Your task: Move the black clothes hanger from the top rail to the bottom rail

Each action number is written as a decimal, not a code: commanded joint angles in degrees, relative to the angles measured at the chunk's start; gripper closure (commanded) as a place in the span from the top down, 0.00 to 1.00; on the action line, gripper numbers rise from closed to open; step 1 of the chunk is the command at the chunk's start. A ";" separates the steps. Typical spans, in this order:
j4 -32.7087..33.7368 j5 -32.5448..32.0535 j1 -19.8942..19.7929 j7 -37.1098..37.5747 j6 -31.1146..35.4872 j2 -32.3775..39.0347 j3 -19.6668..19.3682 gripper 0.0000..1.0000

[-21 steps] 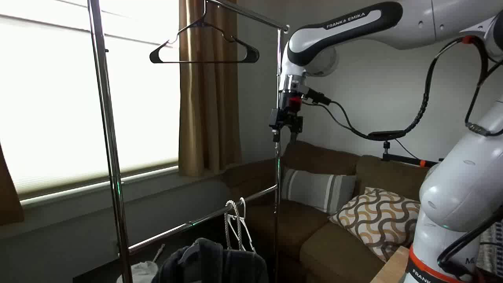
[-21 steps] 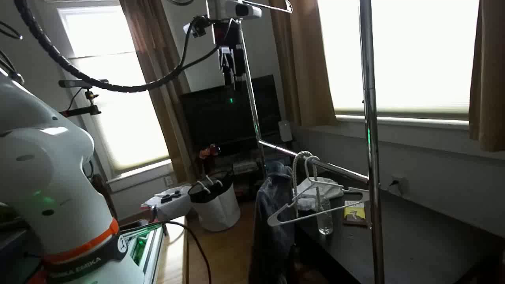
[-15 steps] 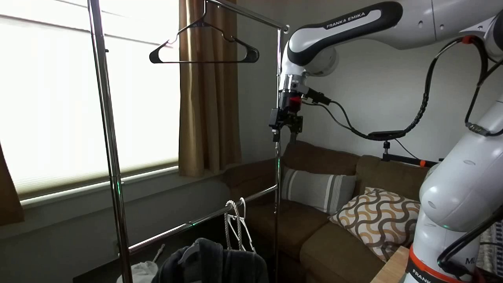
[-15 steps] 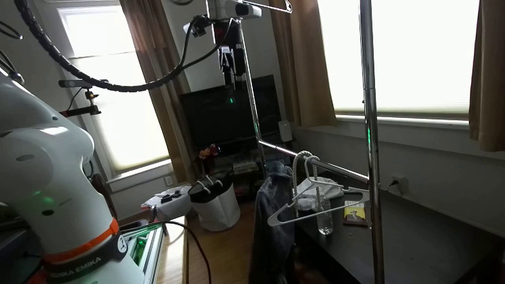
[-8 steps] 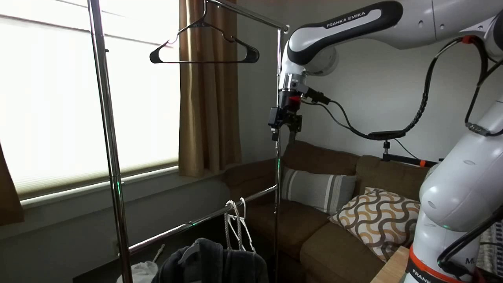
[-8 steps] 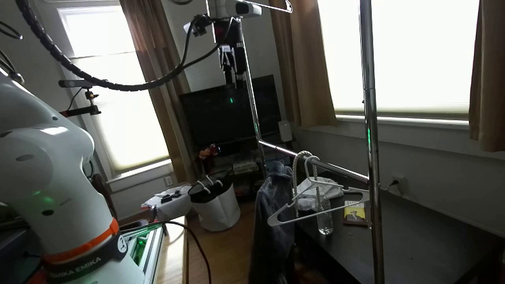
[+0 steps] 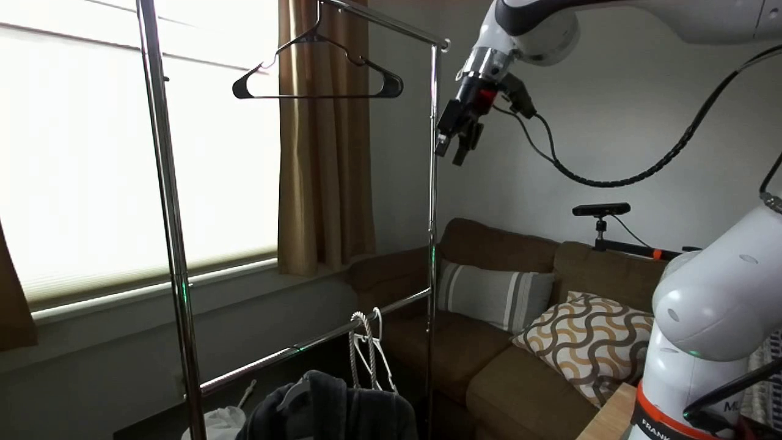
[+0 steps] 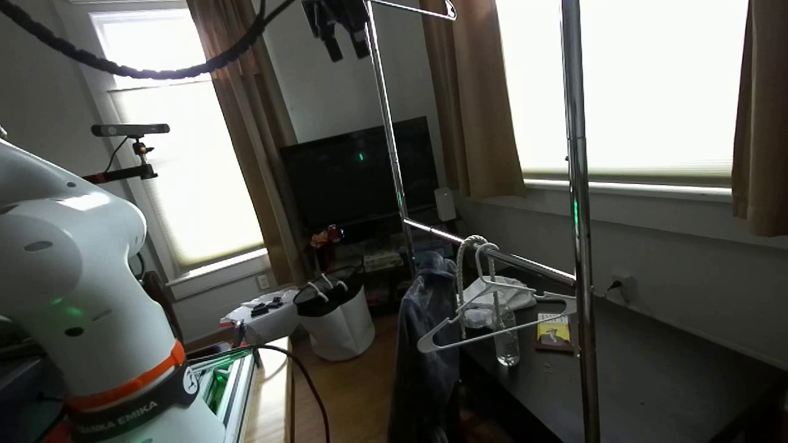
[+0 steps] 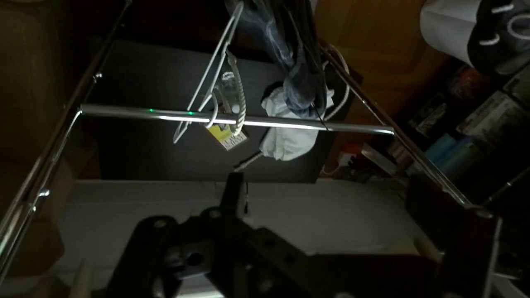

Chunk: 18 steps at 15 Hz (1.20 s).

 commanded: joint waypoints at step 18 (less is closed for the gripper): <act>20.70 1.52 8.36 -18.07 18.47 9.38 -1.31 1.00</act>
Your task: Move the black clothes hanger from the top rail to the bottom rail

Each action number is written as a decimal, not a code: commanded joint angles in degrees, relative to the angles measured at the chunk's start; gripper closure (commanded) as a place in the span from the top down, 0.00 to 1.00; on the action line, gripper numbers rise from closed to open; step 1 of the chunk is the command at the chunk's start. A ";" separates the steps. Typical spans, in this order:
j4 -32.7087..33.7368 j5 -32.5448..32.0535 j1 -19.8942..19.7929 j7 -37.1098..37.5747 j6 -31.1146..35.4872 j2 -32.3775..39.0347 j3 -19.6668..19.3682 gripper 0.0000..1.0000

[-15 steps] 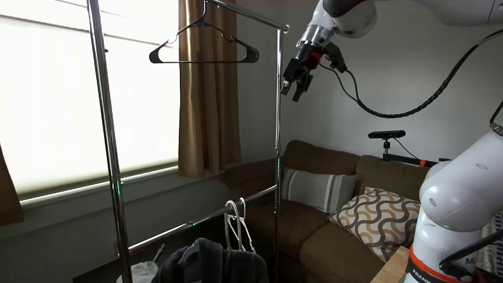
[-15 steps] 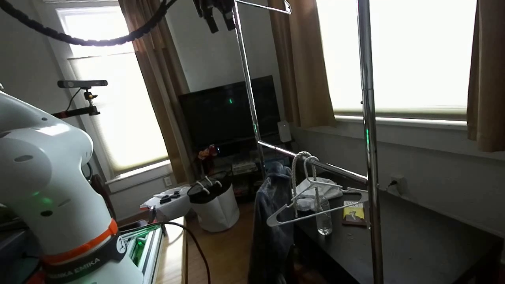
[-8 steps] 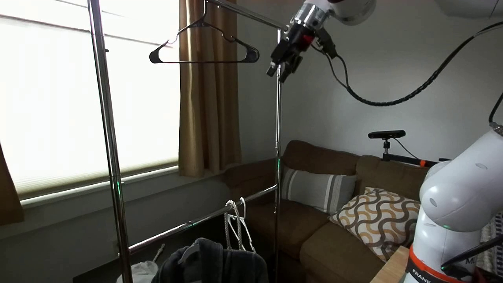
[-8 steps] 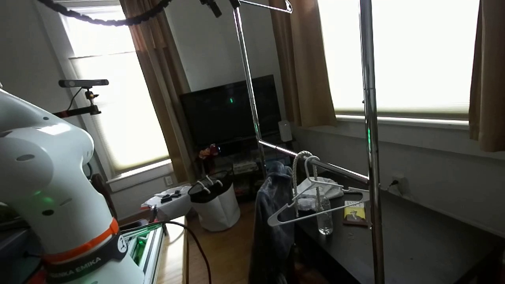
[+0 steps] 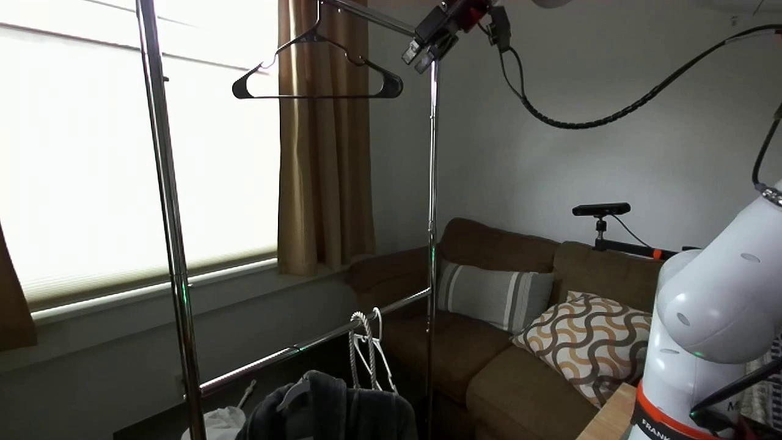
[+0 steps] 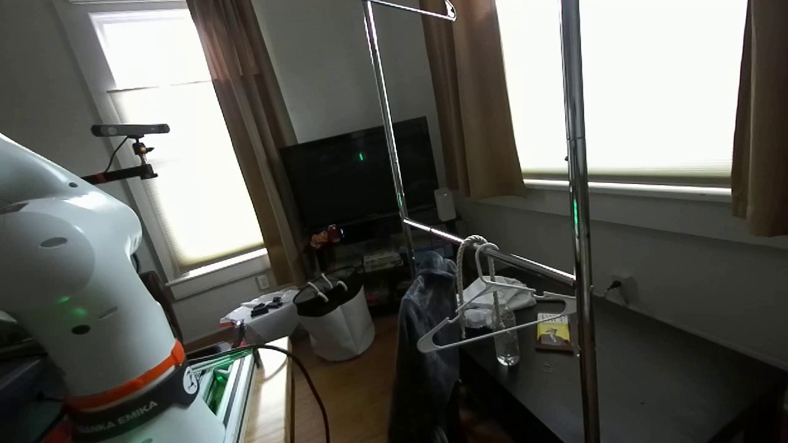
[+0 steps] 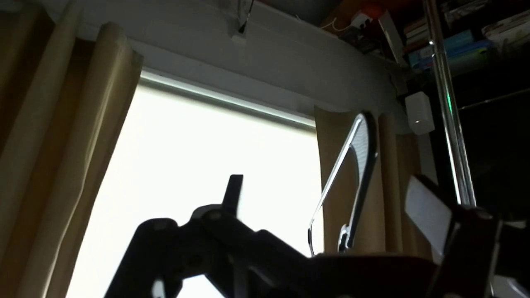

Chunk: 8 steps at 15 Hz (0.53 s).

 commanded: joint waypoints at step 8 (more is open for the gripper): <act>17.16 -3.48 1.09 -0.17 -2.21 13.64 3.50 1.00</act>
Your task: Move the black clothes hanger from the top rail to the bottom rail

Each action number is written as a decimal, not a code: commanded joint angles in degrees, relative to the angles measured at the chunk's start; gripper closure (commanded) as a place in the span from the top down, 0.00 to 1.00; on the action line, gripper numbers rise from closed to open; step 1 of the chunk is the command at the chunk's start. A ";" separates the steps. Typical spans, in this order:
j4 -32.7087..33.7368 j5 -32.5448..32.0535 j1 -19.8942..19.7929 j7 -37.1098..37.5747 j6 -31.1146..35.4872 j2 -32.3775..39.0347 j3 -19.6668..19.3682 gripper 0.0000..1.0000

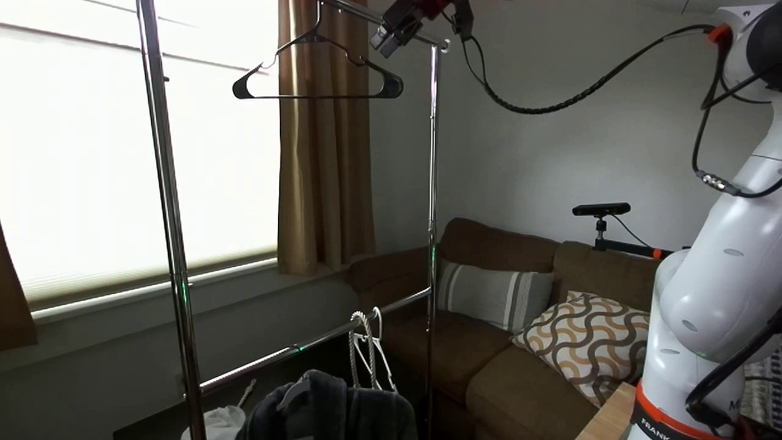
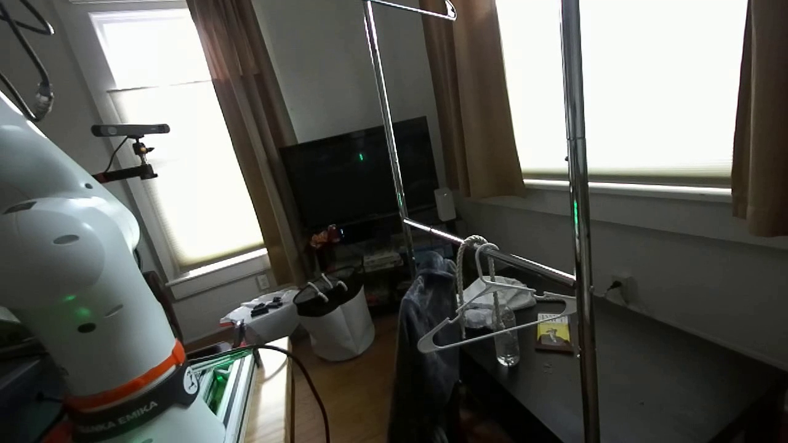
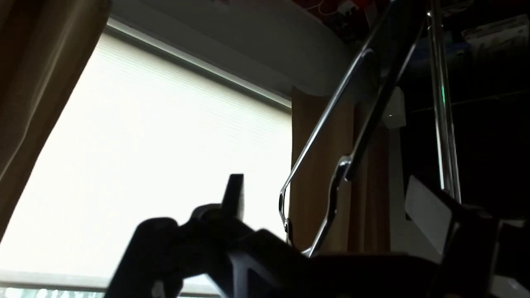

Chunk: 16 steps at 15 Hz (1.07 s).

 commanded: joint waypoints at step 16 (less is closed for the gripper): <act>5.49 -9.89 -3.48 14.63 -7.66 5.78 7.44 0.08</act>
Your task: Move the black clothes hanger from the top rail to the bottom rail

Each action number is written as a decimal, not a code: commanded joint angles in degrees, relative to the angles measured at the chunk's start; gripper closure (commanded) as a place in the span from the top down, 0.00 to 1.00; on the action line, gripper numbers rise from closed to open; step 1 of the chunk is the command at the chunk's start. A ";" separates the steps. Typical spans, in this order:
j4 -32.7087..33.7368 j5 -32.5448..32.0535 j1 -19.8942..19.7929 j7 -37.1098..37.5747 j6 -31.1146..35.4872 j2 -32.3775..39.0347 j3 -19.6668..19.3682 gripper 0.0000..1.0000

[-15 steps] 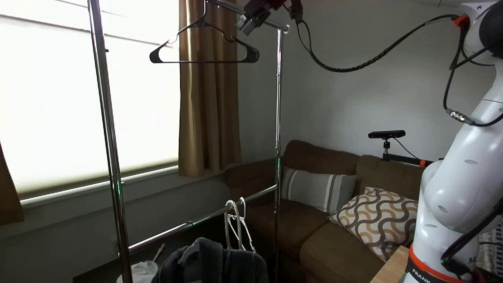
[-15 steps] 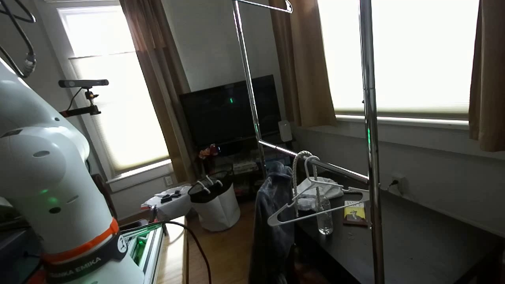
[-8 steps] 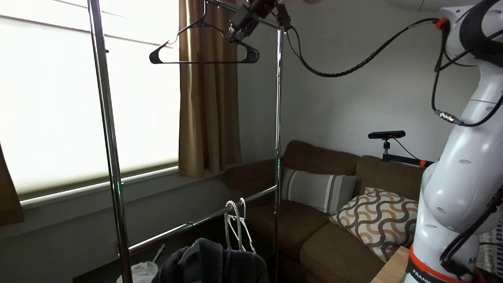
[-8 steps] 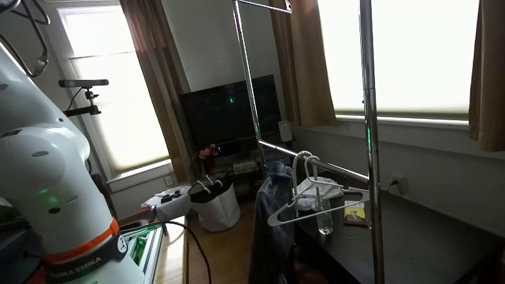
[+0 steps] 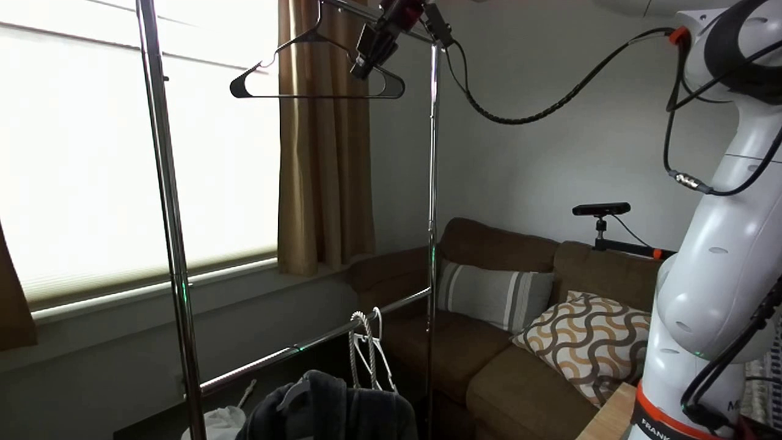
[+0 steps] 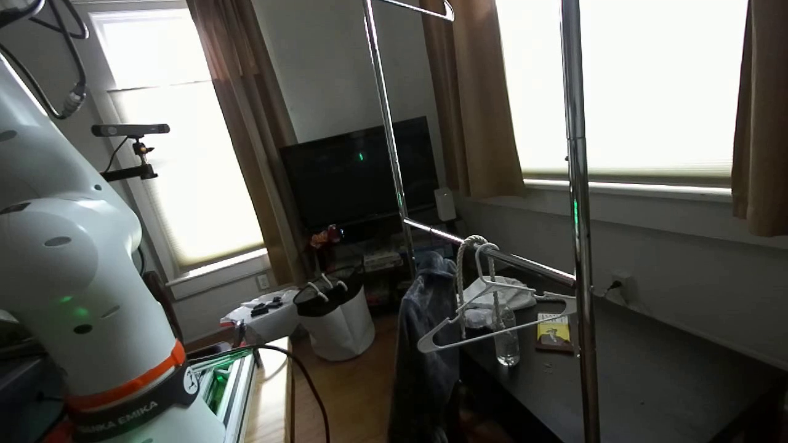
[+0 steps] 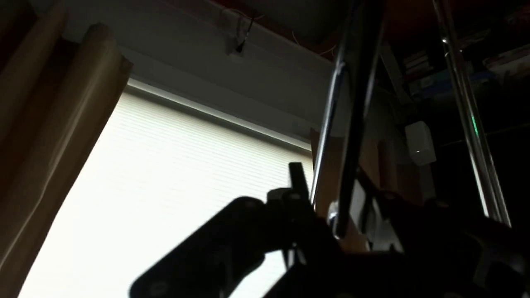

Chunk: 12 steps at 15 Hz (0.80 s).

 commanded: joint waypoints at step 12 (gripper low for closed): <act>-6.05 -4.40 -0.37 5.33 2.94 -8.46 2.29 0.02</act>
